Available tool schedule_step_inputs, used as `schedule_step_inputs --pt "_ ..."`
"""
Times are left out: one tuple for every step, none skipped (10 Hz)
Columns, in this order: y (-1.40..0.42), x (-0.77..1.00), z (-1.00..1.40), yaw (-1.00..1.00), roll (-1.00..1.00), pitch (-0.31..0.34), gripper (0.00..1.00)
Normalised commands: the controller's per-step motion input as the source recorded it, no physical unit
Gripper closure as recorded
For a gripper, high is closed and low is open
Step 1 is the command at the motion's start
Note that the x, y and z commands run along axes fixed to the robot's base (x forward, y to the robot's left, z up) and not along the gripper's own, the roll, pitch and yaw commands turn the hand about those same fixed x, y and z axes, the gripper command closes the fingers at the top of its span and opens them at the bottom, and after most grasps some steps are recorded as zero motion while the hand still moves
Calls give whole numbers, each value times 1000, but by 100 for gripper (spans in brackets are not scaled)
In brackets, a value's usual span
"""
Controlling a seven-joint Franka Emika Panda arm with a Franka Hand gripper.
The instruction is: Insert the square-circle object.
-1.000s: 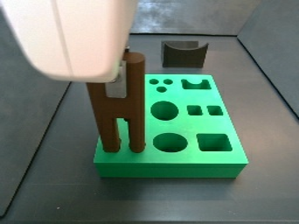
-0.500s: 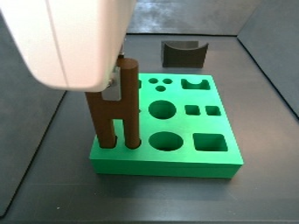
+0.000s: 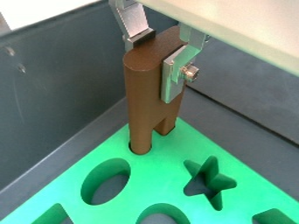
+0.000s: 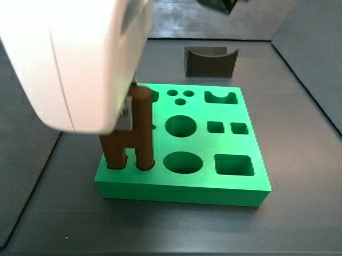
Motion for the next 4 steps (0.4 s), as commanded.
schedule_step_inputs --pt "-71 26 -551 0 91 0 100" --pt "-46 54 -543 0 60 0 100" --pt "0 0 -23 0 -37 -3 100" --pt "0 0 0 0 0 0 100"
